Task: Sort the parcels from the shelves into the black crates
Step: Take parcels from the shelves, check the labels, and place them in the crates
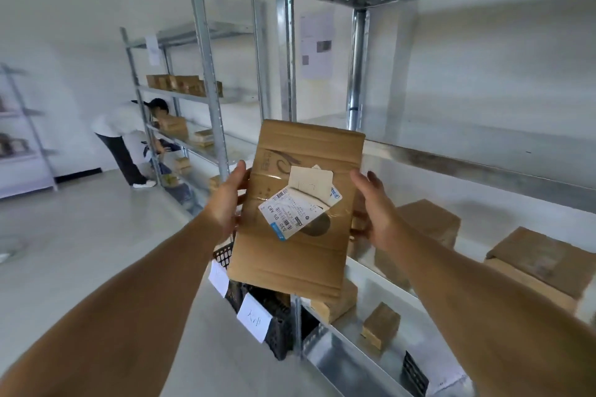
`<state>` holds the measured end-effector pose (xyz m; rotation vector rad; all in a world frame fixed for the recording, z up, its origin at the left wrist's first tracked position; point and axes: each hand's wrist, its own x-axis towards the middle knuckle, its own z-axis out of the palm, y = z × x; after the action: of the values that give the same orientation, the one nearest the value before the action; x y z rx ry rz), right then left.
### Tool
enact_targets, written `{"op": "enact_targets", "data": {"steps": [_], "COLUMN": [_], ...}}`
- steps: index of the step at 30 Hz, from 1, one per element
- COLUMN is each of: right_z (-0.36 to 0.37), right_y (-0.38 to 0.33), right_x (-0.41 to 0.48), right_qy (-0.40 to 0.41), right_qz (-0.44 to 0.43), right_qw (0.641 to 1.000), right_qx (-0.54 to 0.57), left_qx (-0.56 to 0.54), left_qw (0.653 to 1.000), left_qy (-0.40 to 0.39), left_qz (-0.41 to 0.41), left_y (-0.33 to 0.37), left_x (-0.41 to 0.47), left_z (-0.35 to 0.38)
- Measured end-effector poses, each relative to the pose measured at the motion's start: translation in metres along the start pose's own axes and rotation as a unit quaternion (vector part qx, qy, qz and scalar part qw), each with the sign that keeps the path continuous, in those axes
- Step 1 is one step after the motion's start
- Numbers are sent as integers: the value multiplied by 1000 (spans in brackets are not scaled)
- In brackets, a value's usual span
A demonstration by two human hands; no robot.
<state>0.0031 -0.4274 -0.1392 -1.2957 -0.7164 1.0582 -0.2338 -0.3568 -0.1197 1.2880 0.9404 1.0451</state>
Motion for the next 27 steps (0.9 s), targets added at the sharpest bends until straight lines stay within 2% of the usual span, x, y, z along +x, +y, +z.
{"op": "enact_targets", "data": {"steps": [5,8,13,15,17,19,23,27], "right_z": [71,124,226,269,310,345,393,410], "right_y": [20,30,42,45,47,49,61,61], "right_x": [40,71,125,150,172,190,223,259], "right_qy": [-38,-30,-21,-26,-23,-30,-40,-19], "right_qz": [29,34,28,29,25,20,33,30], "right_qw": [999,998,993,988,983,980,978,981], "right_qx": [-7,37,114,151,180,198,203,191], "left_qx": [-16,18,83,56,13,-25,-83,-79], "left_qw": [999,998,970,972,980,986,987,988], "left_qy": [44,63,223,206,128,67,82,100], "left_qz": [-8,-19,-43,-100,-149,-154,-109,-88], "left_y": [-14,-21,-39,-39,-36,-28,-20,-22], "left_x": [31,64,129,149,171,193,235,284], "left_z": [-76,-128,-235,-272,-300,-314,-339,-367]}}
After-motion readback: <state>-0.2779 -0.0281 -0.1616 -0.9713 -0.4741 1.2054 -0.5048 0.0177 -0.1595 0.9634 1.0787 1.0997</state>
